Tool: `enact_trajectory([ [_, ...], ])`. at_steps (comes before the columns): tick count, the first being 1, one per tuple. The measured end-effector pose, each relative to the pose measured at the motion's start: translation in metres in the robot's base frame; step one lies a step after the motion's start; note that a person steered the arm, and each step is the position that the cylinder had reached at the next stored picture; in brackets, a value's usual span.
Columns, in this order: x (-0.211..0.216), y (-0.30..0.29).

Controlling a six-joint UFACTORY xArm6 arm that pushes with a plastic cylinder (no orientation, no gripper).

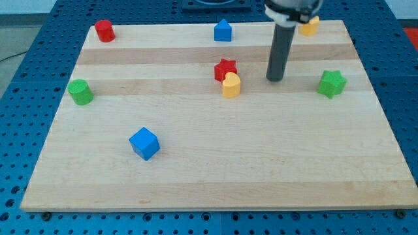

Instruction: Touch the right of the blue triangle

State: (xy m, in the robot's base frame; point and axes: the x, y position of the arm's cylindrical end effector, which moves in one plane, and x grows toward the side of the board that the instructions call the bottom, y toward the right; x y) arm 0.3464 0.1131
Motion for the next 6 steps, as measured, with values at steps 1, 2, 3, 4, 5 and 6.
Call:
enact_trajectory([
  [1,-0.06,-0.012],
  [2,-0.08,-0.027],
  [3,-0.095,-0.029],
  [4,-0.1,-0.038],
  [5,-0.101,-0.063],
  [6,-0.105,-0.065],
])
